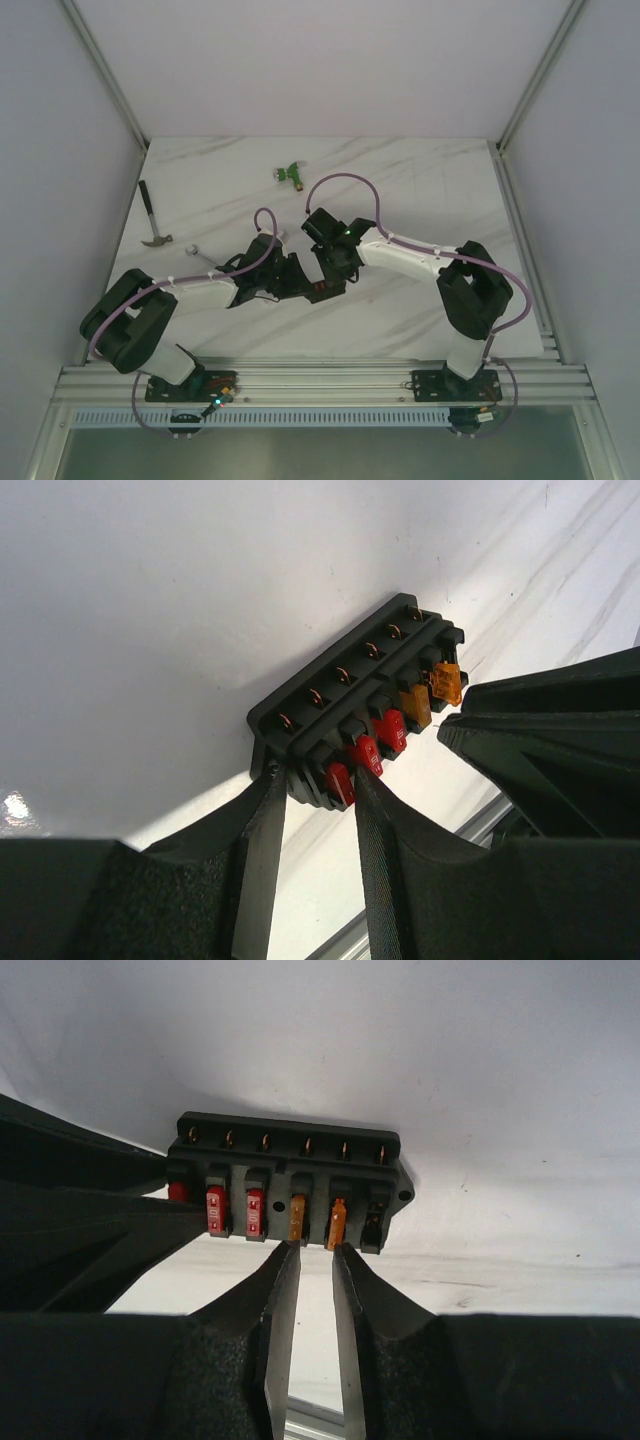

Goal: Snap on the fuse box
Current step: Install the fuse at the fuse box base.

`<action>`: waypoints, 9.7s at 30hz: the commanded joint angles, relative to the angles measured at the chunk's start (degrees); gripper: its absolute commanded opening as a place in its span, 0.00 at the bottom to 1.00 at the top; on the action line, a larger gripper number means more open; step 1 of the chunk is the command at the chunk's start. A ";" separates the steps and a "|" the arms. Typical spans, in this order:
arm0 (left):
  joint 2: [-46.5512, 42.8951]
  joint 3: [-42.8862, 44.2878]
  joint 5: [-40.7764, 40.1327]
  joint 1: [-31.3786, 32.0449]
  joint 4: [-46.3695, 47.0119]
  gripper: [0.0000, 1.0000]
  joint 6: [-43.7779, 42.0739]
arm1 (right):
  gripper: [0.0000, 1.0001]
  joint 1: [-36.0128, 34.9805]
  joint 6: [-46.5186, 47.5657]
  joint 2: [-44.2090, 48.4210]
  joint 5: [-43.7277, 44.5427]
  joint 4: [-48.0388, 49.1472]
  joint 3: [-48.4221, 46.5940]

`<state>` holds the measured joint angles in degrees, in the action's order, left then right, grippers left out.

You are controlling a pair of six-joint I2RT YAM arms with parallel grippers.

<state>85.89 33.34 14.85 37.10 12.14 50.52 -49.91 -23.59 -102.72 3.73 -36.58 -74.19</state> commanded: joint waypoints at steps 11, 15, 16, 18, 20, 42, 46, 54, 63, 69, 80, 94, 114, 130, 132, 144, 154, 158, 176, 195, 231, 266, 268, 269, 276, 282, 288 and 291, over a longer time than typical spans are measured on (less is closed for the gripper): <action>0.12 0.75 -0.70 0.16 -2.04 0.43 -0.47 | 0.26 0.71 -1.15 0.96 4.43 -1.14 -2.50; 0.15 0.76 -0.68 0.17 -2.05 0.43 -0.49 | 0.24 0.78 -1.18 0.16 4.28 -1.00 -2.47; 0.16 0.82 -0.58 0.16 -2.04 0.43 -0.51 | 0.23 0.79 -1.18 -0.04 4.11 -0.86 -2.31; 0.28 1.00 -0.45 0.19 -2.12 0.43 -0.59 | 0.21 0.86 -1.27 -0.38 4.04 -0.67 -2.33; 0.43 1.11 -0.36 0.21 -2.12 0.43 -0.58 | 0.20 0.93 -1.28 -0.69 3.72 -0.68 -2.32; 0.63 1.50 -0.14 0.14 -2.58 0.43 -0.78 | 0.00 2.16 -0.97 -4.37 -1.05 -3.16 0.57; 0.86 1.50 -0.01 0.15 -2.73 0.43 -0.77 | 0.00 2.72 -0.18 -5.10 0.52 -4.87 2.78; 1.27 1.84 0.03 0.17 -2.92 0.43 -0.75 | 0.07 3.93 1.97 -1.63 -0.01 -4.04 1.05; 1.34 1.99 0.13 0.16 -2.91 0.42 -0.77 | 0.22 2.19 0.23 0.30 0.81 -1.25 -3.37; 1.31 1.80 0.21 0.17 -2.92 0.43 -0.85 | 0.25 2.27 -1.07 -1.35 1.02 -1.31 -3.04; 1.10 1.61 0.11 0.17 -2.93 0.43 -0.85 | 0.23 2.27 -1.37 -3.08 -0.26 -1.29 -2.59; 1.00 1.58 -0.02 0.13 -3.09 0.42 -0.79 | 0.00 2.45 -0.94 -5.54 -0.87 -2.78 0.68; 1.11 1.27 -0.42 0.17 -3.64 0.42 -0.68 | 0.00 5.13 3.72 -9.62 3.36 -0.98 13.41; 1.74 2.04 -0.09 0.21 -3.75 0.42 -0.52 | 0.00 -0.25 3.20 -10.95 -0.80 -1.88 4.67; 1.72 1.99 -0.14 0.22 -3.71 0.42 -0.51 | 0.00 -0.63 3.20 -11.72 -0.11 -2.71 4.07; 1.82 1.88 -0.49 0.17 -3.75 0.41 -0.21 | 0.00 -1.62 2.51 -13.39 -1.31 -1.75 3.68; 1.54 1.42 -0.69 0.16 -3.75 0.41 -0.11 | 0.00 2.34 2.78 -14.63 2.28 -0.62 10.98; 1.65 1.46 -0.69 0.17 -3.72 0.40 -0.04 | 0.00 1.62 3.57 -16.79 2.77 -0.61 10.96; 0.03 1.02 -1.32 0.17 -3.70 0.40 0.21 | 0.02 -0.52 5.96 -13.14 -3.84 2.18 5.84; -4.41 0.20 -3.03 0.42 -5.50 0.53 0.88 | 0.31 2.27 4.02 2.85 -5.25 3.54 -0.02; -0.73 1.72 -2.61 1.53 -5.46 0.52 0.62 | 0.08 2.27 2.41 -4.74 -2.73 -1.43 -3.25; 1.28 1.03 -2.66 1.22 -6.08 0.46 2.47 | 0.00 4.70 8.48 -13.86 5.54 -4.70 6.80; 1.59 1.08 -2.71 1.22 -6.08 0.46 2.42 | 0.00 5.74 8.78 -13.96 6.26 -4.70 6.93; 1.71 1.15 -2.64 1.22 -6.08 0.45 2.33 | 0.00 5.93 8.89 -14.06 6.60 -5.05 7.06; 1.91 1.02 -2.59 0.88 -6.25 0.45 2.21 | 0.00 7.63 10.10 -16.33 5.99 -4.94 8.54; 0.86 1.27 -3.25 0.77 -6.25 0.45 2.19 | 0.00 8.00 10.82 -12.92 -1.83 -5.51 2.26; 1.50 1.81 -3.40 0.56 -6.25 0.45 1.92 | 0.01 7.30 10.25 -9.50 -3.67 -7.04 -1.47; 1.40 1.76 -3.46 0.43 -6.25 0.45 2.06 | 0.06 6.94 9.69 -8.98 -3.25 -7.38 -3.57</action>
<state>86.52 34.76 13.30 38.20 8.97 53.32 -43.24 -15.88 -107.72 -5.67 -36.56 -78.11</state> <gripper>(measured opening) 0.453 0.108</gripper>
